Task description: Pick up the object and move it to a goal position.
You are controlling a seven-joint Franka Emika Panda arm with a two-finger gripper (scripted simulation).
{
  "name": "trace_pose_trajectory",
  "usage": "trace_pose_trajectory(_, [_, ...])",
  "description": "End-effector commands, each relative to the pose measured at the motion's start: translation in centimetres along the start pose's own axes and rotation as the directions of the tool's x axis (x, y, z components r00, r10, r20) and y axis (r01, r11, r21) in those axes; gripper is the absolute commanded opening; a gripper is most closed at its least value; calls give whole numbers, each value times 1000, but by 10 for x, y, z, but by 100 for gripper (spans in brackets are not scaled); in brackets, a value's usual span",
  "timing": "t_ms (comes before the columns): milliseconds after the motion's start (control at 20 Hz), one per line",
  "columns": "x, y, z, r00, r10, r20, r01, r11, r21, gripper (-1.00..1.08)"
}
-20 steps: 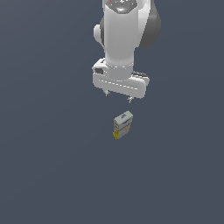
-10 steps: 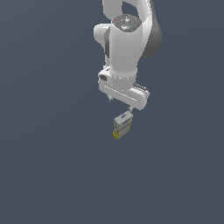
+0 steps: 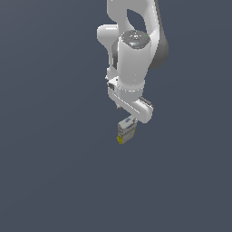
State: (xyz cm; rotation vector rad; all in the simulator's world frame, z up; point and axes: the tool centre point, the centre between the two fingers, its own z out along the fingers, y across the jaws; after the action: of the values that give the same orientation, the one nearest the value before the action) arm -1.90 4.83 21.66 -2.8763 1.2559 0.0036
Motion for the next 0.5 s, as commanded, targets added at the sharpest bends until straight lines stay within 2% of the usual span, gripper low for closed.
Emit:
trace_pose_trajectory(0, [0, -3, 5, 999, 40, -1, -40, 999, 0, 100])
trace_pose_trajectory(450, [-1, -7, 14, 994, 109, -3, -109, 994, -1, 100])
